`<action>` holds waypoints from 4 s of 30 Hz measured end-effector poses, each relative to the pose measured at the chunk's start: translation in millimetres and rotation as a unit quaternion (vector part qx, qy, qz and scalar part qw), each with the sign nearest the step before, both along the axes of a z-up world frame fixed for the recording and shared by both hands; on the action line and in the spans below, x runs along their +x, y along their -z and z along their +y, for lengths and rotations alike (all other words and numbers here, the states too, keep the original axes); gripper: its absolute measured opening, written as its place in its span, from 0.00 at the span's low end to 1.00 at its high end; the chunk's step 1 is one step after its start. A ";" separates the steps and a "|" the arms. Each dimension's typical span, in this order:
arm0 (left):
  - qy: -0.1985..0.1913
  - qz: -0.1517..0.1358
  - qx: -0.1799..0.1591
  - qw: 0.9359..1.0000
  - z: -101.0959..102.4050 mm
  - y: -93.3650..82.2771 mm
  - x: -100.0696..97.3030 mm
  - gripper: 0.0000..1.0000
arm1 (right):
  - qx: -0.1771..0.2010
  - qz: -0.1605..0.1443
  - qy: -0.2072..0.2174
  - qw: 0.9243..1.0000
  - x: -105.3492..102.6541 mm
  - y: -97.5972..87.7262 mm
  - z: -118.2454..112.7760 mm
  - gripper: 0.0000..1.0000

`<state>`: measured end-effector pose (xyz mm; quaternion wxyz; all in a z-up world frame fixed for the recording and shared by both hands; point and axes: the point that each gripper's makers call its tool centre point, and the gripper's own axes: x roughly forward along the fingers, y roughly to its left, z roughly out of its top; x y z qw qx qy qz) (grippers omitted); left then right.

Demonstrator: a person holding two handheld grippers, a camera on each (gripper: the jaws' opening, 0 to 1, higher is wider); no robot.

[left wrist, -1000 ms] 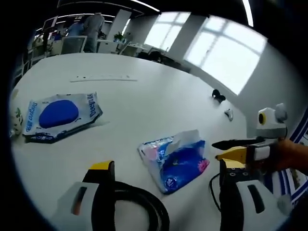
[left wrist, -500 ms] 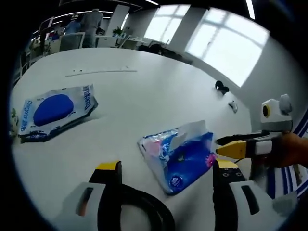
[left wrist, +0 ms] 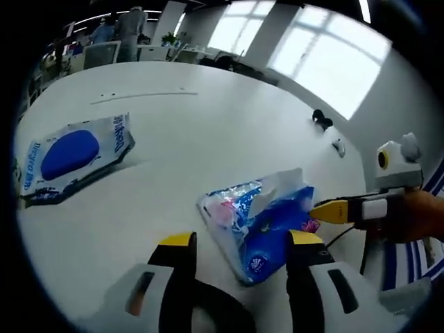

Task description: Arrange the tabletop items into an orderly group along one side of the table until the central work area is clear of visible clutter.

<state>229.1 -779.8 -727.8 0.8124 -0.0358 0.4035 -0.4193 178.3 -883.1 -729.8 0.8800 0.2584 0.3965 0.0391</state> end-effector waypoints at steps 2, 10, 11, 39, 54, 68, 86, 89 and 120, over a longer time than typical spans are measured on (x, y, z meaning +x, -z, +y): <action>-0.003 -0.002 0.007 1.000 2.2 1.9 2.4 0.40 | 0.002 -0.001 0.002 1.000 1.2 0.1 -0.6 0.22; -0.007 -0.004 0.019 1.000 8.8 6.8 4.5 0.16 | 0.012 0.004 0.007 1.000 2.7 0.0 0.7 0.08; -0.009 -0.005 0.021 1.000 9.9 6.7 4.9 0.14 | 0.014 0.006 0.008 1.000 2.2 0.3 1.1 0.05; -0.041 -0.012 -0.008 0.999 4.4 -28.9 46.9 0.03 | 0.008 -0.032 0.033 0.999 42.2 -34.5 -9.3 0.00; -0.075 -0.001 -0.017 0.997 1.3 -31.6 92.9 0.02 | -0.005 -0.030 0.012 0.999 94.0 -40.3 -15.7 0.00; -0.136 0.027 -0.022 0.990 11.3 -23.0 138.8 0.02 | -0.005 -0.025 -0.012 1.000 138.5 -32.6 -7.3 0.00; -0.176 0.044 -0.023 0.983 15.7 -8.3 177.8 0.03 | 0.001 -0.022 0.000 1.000 185.7 -14.9 -5.2 0.00; -0.178 0.045 -0.021 0.983 16.5 -7.7 180.2 0.03 | 0.001 -0.021 -0.001 1.000 190.1 -13.2 -5.5 0.00; -0.179 0.038 0.006 0.983 20.7 -7.7 182.8 0.13 | -0.009 -0.013 -0.003 1.000 200.0 -1.1 -6.6 0.02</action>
